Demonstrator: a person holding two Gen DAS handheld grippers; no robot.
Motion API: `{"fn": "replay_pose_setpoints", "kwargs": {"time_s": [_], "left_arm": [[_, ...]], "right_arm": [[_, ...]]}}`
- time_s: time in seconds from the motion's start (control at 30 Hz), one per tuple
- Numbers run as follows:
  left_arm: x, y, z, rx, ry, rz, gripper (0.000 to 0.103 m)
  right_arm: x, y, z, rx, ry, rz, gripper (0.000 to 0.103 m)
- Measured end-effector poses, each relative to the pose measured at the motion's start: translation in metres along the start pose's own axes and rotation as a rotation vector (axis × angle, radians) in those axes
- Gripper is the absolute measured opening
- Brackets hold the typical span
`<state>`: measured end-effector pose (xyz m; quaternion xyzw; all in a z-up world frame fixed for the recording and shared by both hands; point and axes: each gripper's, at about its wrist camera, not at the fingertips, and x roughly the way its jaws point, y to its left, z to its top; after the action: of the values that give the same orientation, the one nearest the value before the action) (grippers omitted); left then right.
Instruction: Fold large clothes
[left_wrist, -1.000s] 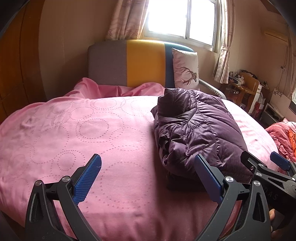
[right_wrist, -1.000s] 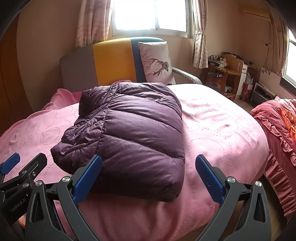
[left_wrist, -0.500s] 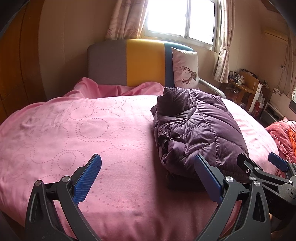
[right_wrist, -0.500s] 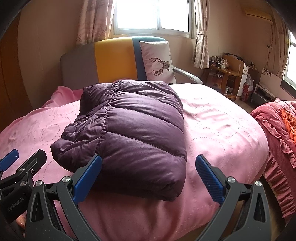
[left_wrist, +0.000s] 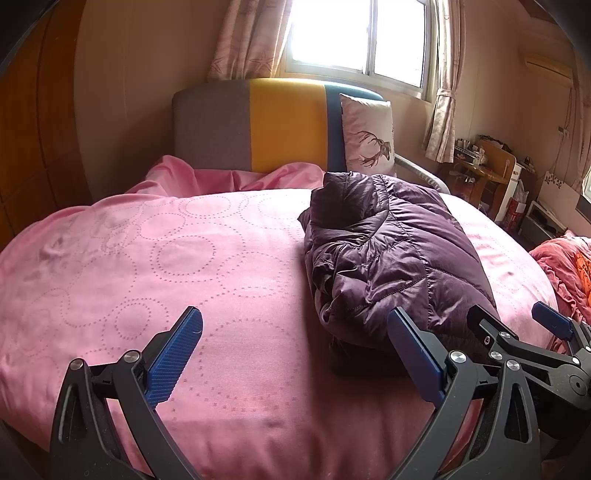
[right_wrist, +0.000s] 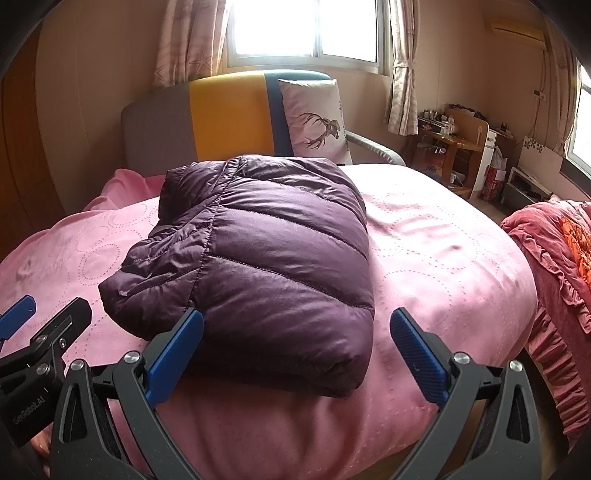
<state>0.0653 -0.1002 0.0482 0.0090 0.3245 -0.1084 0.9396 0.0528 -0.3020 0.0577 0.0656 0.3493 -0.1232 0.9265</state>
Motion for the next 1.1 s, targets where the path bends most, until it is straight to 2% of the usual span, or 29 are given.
{"fn": "replay_pose_setpoints", "kwargs": {"time_s": [0.73,0.87,1.1], "left_arm": [[-0.012,-0.002,0.001,0.009,-0.027,0.001,0.099],[-0.014,0.000,0.000,-0.005,-0.043,0.023,0.099],[-0.009,0.004,0.000,-0.026,-0.016,0.021,0.099]], "right_arm": [[-0.004,-0.002,0.002,0.013,-0.012,0.005,0.101],[-0.004,-0.002,0.002,0.015,-0.012,0.005,0.101],[-0.004,-0.001,0.001,0.017,-0.021,0.007,0.101]]}}
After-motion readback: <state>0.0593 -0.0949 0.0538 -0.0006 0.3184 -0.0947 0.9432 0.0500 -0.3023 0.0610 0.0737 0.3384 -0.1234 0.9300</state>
